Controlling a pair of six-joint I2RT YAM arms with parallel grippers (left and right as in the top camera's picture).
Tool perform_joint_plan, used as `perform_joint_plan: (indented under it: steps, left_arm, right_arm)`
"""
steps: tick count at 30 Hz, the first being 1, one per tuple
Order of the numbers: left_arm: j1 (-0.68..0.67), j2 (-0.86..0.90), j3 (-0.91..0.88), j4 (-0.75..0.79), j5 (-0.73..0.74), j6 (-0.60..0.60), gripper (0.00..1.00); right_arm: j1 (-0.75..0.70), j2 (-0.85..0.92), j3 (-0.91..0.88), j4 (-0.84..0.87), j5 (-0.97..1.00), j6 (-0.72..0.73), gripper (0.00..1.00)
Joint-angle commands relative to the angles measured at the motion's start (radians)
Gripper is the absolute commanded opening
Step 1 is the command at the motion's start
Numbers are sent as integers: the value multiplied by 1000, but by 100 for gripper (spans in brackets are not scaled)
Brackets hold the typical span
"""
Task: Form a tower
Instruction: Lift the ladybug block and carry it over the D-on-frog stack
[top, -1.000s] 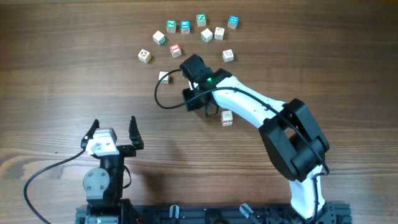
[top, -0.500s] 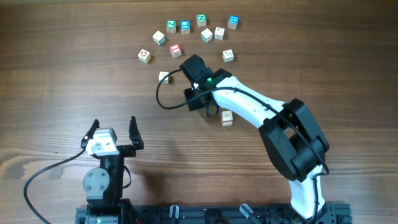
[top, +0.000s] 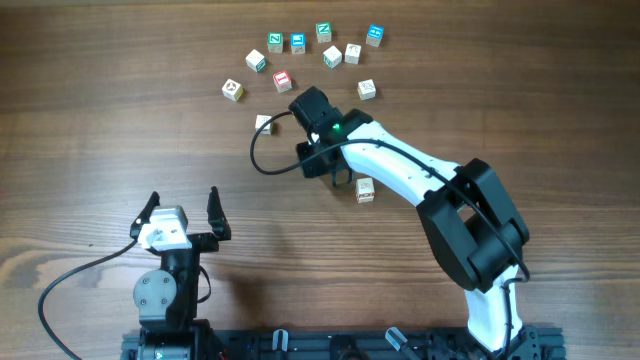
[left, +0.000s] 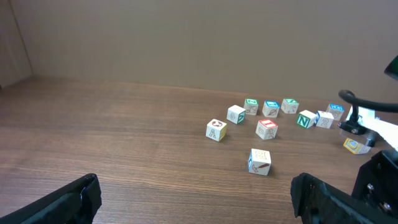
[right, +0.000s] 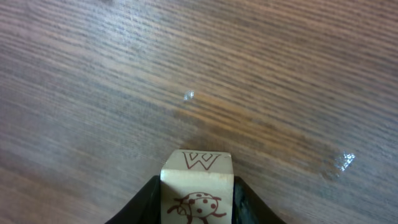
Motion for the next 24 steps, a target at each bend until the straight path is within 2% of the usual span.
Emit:
perform_joint_plan:
  steps: [1, 5, 9, 14, 21, 24]
  left_arm:
    - [6, -5, -3, 0, -13, 19, 100]
    - [6, -5, -3, 0, -13, 19, 100]
    - [6, -5, -3, 0, -13, 19, 100]
    - [6, -5, -3, 0, -13, 19, 100]
    - [6, -5, -3, 0, -13, 19, 100]
    - [6, -5, -3, 0, -13, 19, 100]
  right_arm:
    - [-8, -74, 65, -30, -14, -4, 31]
    - [-26, -239, 71, -77, -9, -30, 31]
    - [-55, -418, 71, -224, 4, -29, 31]
    - [-76, -473, 49, -446, 4, -17, 31]
    - [-79, -472, -159, -381, 42, 169, 31]
    - [-79, -472, -210, -339, 47, 183, 31]
